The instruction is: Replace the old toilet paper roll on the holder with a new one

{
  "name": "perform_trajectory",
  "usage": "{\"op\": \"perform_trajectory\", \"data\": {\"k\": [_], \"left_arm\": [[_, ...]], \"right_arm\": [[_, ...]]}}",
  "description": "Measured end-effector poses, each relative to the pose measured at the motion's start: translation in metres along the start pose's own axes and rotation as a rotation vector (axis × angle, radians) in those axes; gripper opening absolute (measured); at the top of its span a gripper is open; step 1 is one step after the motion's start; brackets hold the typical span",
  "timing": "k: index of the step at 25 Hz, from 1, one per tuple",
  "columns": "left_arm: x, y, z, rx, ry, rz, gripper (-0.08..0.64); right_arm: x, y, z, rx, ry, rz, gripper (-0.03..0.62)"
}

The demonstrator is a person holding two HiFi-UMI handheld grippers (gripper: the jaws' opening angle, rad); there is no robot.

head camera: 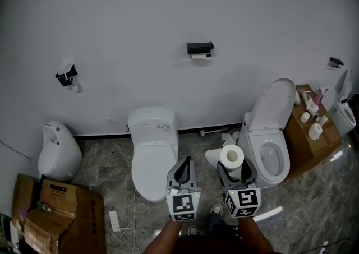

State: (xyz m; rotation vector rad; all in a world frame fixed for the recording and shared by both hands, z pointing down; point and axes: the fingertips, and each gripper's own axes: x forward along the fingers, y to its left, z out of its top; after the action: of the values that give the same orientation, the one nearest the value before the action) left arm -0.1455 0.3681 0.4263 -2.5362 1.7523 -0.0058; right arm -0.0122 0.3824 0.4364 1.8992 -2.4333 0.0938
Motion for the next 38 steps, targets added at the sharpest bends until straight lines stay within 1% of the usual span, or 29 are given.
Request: {"op": "perform_trajectory", "data": {"k": [4,13,18,24,27,33,38], "left_arm": [[0.016,0.005,-0.007,-0.006,0.006,-0.004,0.015],[0.085,0.017,-0.005,0.011,0.001,0.015,0.015],[0.137,0.019,-0.002,0.02,0.002,0.027,0.015],[0.199,0.007,0.002,0.038,0.008,0.034,0.015],[0.226,0.005,0.001,0.044,0.019,0.051,0.015],[0.274,-0.003,0.001,0.044,0.022,0.085,0.015],[0.301,-0.009,0.001,0.043,0.023,0.113,0.015]], "right_arm": [[0.022,-0.007,-0.006,0.03,0.009,0.002,0.35],[0.089,-0.037,0.004,0.012,-0.009,0.016,0.348],[0.13,-0.064,0.008,0.008,-0.004,0.03,0.35],[0.179,-0.11,0.013,0.023,-0.003,0.05,0.35],[0.203,-0.131,0.017,0.031,-0.005,0.066,0.35],[0.239,-0.165,0.023,0.037,-0.018,0.098,0.348],[0.259,-0.187,0.023,0.036,-0.018,0.119,0.35]]}}
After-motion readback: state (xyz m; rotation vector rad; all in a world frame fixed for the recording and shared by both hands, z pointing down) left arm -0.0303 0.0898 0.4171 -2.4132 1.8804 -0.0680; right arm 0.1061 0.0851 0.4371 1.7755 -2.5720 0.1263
